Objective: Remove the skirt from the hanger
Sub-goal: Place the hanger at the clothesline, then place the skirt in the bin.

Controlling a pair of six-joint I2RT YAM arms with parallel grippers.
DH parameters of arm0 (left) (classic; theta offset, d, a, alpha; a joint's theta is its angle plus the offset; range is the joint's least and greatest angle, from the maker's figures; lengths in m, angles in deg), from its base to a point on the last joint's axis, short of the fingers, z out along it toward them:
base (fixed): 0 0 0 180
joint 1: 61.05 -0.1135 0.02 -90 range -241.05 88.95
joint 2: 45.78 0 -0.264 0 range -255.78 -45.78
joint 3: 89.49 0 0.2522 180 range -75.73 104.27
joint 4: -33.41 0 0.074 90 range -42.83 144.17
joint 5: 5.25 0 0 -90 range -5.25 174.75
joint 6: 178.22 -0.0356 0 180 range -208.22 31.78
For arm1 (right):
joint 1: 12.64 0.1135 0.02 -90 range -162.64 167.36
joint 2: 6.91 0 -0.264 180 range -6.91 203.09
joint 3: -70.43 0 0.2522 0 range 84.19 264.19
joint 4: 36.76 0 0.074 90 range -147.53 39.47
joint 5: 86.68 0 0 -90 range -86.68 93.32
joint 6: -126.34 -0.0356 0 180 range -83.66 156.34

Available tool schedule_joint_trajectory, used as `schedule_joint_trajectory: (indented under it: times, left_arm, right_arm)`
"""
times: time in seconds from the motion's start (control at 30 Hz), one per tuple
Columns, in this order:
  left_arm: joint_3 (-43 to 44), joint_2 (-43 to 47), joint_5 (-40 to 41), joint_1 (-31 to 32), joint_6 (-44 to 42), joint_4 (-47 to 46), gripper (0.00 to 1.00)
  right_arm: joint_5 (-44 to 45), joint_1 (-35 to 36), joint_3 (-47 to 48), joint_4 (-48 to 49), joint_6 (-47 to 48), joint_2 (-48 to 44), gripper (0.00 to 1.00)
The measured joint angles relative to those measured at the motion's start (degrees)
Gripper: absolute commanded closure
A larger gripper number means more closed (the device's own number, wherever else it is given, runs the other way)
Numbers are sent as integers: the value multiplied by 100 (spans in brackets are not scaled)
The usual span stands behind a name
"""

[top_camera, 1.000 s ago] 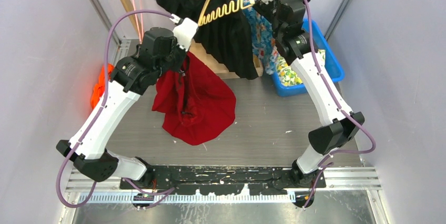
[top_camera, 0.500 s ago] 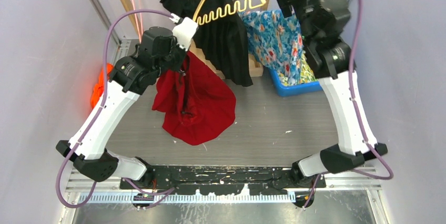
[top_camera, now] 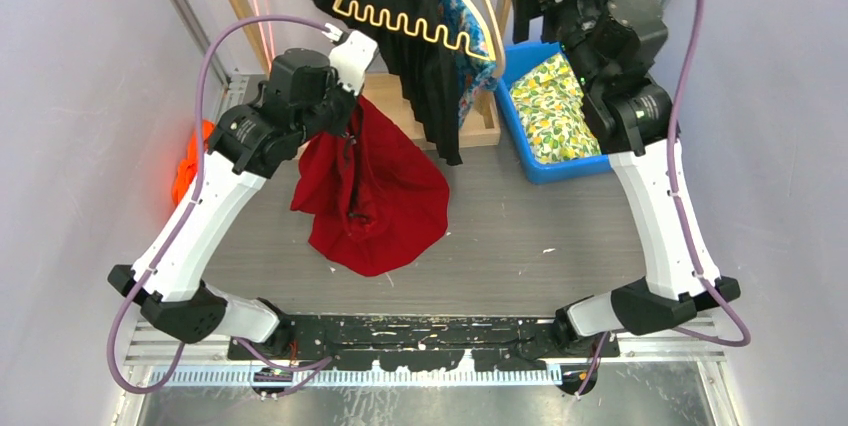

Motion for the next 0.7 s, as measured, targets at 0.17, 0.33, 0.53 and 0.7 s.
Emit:
schedule_joint_trajectory:
  times: [0.17,0.33,0.53,0.7]
  left_arm:
    - [505,-256,-28,4,50,251,100]
    - [769,-463,-90,55,68,350,100]
    - [1495,-990,-133,407,90,503,100]
    - [1860,-1150,-166,734,166,549,100]
  right_arm:
    - [-339,31,-369,-210,-459,31,0]
    - [-466,247,-691,-730,-737,-304,0]
    - [-538,857,-824,-1290,-931,-1067,0]
    - [-728,1471,-966,-1762,-1244,-1436,7]
